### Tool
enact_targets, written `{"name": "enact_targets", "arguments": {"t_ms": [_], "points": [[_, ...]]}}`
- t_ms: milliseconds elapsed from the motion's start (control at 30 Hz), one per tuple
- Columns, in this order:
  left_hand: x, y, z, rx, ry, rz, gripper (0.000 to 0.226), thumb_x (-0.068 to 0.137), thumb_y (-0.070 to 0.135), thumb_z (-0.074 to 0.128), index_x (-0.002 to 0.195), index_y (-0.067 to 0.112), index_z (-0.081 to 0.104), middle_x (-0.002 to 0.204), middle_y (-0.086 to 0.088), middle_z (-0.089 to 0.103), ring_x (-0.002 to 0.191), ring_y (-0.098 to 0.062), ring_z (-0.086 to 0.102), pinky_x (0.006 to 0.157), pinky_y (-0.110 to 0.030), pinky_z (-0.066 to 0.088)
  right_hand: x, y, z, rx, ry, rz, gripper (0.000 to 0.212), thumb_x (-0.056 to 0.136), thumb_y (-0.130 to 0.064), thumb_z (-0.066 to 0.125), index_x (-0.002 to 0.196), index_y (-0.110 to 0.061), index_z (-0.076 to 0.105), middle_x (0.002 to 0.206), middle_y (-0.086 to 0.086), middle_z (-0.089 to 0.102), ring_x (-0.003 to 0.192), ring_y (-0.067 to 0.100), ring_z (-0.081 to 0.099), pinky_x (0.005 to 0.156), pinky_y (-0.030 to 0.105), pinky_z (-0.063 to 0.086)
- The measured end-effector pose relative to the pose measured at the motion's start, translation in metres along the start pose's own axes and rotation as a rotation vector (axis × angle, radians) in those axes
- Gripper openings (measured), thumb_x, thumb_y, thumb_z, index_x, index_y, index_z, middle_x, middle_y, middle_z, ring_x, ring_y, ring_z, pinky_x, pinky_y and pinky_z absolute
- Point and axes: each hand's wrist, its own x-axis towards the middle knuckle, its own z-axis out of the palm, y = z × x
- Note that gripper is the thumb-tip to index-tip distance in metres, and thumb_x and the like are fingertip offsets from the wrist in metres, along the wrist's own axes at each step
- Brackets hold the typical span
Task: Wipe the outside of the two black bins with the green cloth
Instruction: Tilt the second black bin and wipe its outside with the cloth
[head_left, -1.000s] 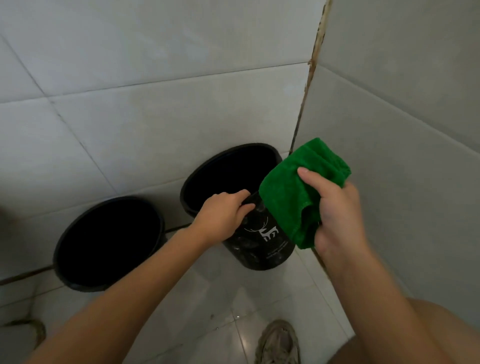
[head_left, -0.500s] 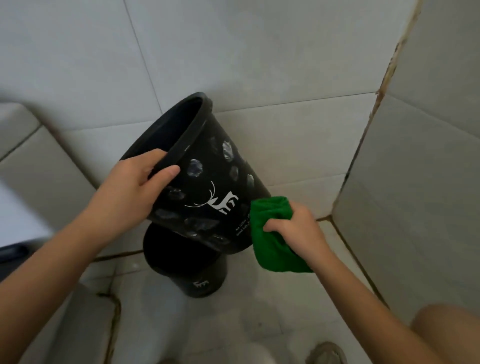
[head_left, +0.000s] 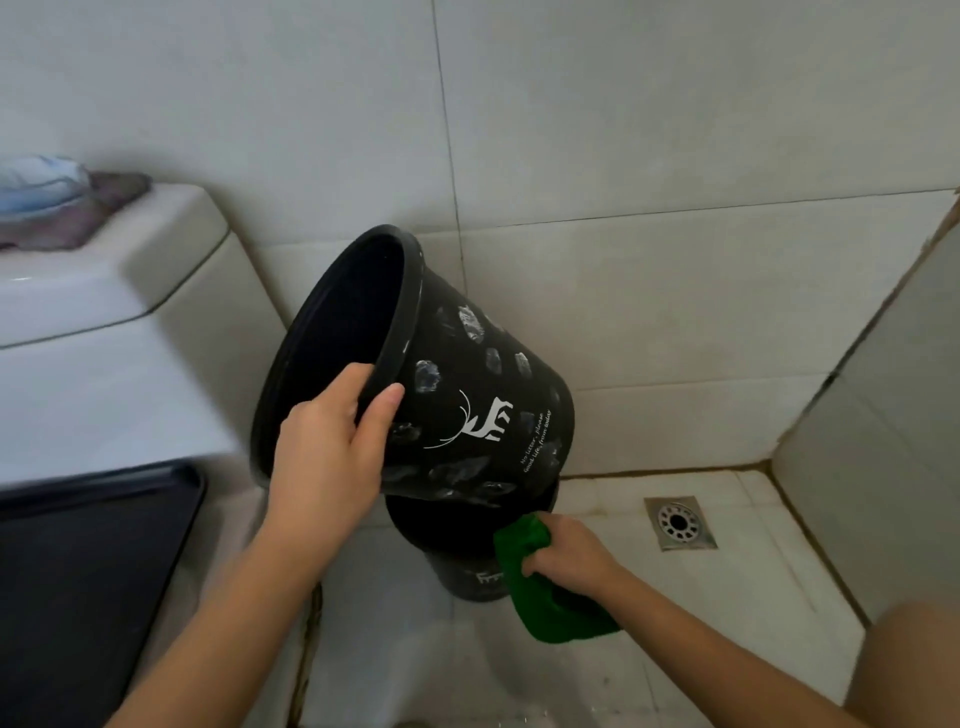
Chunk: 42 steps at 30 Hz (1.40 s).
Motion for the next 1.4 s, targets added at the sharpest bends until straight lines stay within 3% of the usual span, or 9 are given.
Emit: {"name": "enact_targets", "arguments": {"t_ms": [100,267,400,533,667,833,1100,1300,1400], "points": [[0.002,-0.001,0.004,0.044,0.030,-0.002,0.018,0.098,0.033,0.051,0.098,0.019,0.062,0.066,-0.007,0.065,0.060,-0.026,0.063,0.059,-0.051,0.053,0.014,0.010,0.004,0.076,0.010,0.078,0.036,0.076,-0.014,0.068,0.111,-0.022,0.063,0.105,0.004,0.068,0.100,0.022,0.062,0.086,0.029,0.049],[0.004,0.004,0.008,0.037,0.030,-0.043,0.024,0.094,0.038,0.048,0.093,0.018,0.061,0.063,-0.005,0.063,0.058,-0.024,0.061,0.058,-0.050,0.052,0.028,0.027,0.013,0.346,-0.037,0.107,0.063,0.072,-0.003,0.066,0.130,-0.026,0.056,0.114,0.001,0.066,0.106,0.020,0.061,0.096,0.034,0.048],[0.002,0.006,0.013,0.066,0.015,-0.066,0.021,0.096,0.033,0.050,0.093,0.016,0.061,0.062,-0.004,0.061,0.058,-0.024,0.060,0.058,-0.050,0.052,0.016,0.029,0.011,0.594,-0.053,0.162,0.045,0.076,0.012,0.060,0.108,-0.020,0.065,0.098,0.008,0.070,0.091,0.023,0.066,0.068,0.026,0.051],[-0.003,0.005,0.019,0.040,-0.031,-0.108,0.019,0.097,0.031,0.051,0.094,0.016,0.062,0.067,-0.003,0.064,0.062,-0.023,0.062,0.060,-0.047,0.053,-0.016,0.043,0.002,0.622,-0.047,0.217,0.031,0.074,0.014,0.060,0.093,-0.007,0.072,0.089,0.014,0.072,0.081,0.027,0.068,0.064,0.026,0.050],[-0.013,0.007,0.025,0.007,-0.111,-0.139,0.015,0.098,0.026,0.051,0.095,0.017,0.062,0.074,0.002,0.066,0.070,-0.015,0.065,0.063,-0.034,0.052,-0.050,0.067,-0.011,0.552,-0.069,0.281,0.028,0.074,0.014,0.059,0.088,-0.007,0.072,0.081,0.011,0.073,0.077,0.025,0.068,0.059,0.023,0.050],[-0.036,0.022,0.034,-0.101,-0.190,-0.195,0.011,0.098,0.023,0.053,0.092,0.028,0.059,0.080,0.009,0.068,0.076,-0.008,0.066,0.065,-0.024,0.049,-0.076,0.086,-0.015,0.392,-0.146,0.354,0.029,0.074,0.009,0.064,0.097,-0.008,0.070,0.090,0.010,0.073,0.087,0.026,0.068,0.070,0.026,0.053],[-0.045,0.024,0.044,-0.088,-0.153,-0.220,0.015,0.098,0.020,0.053,0.087,0.018,0.063,0.076,0.007,0.067,0.074,-0.008,0.063,0.063,-0.026,0.045,-0.109,0.052,-0.067,-0.276,-0.260,0.269,0.044,0.083,-0.022,0.068,0.124,-0.014,0.055,0.112,0.005,0.063,0.099,0.020,0.062,0.085,0.030,0.053],[-0.052,0.030,0.045,-0.168,-0.196,-0.254,0.018,0.098,0.018,0.054,0.087,0.030,0.061,0.076,0.010,0.068,0.074,0.004,0.064,0.059,-0.009,0.046,-0.119,0.028,-0.122,-0.267,-0.027,0.198,0.034,0.081,-0.027,0.072,0.108,-0.015,0.057,0.098,0.004,0.063,0.086,0.019,0.062,0.067,0.027,0.051],[-0.064,0.036,0.049,-0.221,-0.328,-0.252,0.012,0.098,0.018,0.053,0.094,0.027,0.061,0.081,0.014,0.070,0.078,0.001,0.067,0.063,-0.012,0.050,-0.120,0.023,-0.137,-0.310,0.126,0.150,0.025,0.079,-0.028,0.072,0.099,-0.017,0.061,0.093,0.004,0.066,0.082,0.019,0.064,0.075,0.033,0.055]]}}
